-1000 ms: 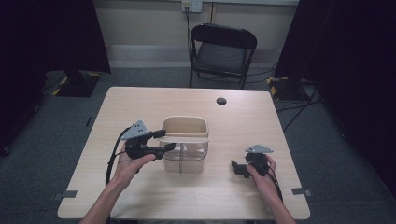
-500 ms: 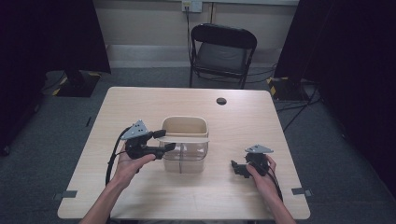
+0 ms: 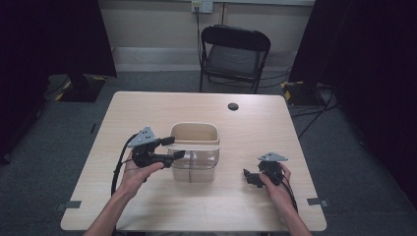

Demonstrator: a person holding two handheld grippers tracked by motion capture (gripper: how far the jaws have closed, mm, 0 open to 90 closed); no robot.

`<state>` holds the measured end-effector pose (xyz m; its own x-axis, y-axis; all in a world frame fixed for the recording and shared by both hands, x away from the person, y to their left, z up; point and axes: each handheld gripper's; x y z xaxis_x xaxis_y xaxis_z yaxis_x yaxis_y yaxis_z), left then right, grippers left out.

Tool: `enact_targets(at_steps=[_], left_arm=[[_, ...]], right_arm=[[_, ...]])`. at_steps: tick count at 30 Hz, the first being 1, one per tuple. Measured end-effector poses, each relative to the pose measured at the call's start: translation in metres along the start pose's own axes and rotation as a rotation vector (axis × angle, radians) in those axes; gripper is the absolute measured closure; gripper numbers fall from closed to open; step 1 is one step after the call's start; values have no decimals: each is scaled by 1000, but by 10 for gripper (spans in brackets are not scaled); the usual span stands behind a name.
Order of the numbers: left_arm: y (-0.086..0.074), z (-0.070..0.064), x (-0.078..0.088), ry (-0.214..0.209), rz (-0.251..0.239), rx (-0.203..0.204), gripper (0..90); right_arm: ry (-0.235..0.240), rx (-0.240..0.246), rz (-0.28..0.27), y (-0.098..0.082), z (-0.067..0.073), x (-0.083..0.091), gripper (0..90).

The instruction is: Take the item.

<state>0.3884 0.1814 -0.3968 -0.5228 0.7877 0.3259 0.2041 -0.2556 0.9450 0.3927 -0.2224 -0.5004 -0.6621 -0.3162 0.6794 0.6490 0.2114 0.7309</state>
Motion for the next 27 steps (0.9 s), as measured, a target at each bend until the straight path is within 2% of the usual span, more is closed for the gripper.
enact_targets(at_steps=[27], left_arm=[[0,0,-1,-5,1,7,318]], right_arm=[[0,0,0,0,0,0,139]])
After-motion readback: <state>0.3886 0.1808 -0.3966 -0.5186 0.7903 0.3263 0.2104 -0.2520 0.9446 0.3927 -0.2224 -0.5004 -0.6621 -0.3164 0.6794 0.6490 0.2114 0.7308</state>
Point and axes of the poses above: each handheld gripper's, and its own axes: x roughly backward along the jaws, y roughly out of its top, z roughly to its left, and after that the axes turned 6 degrees about -x, right-handed
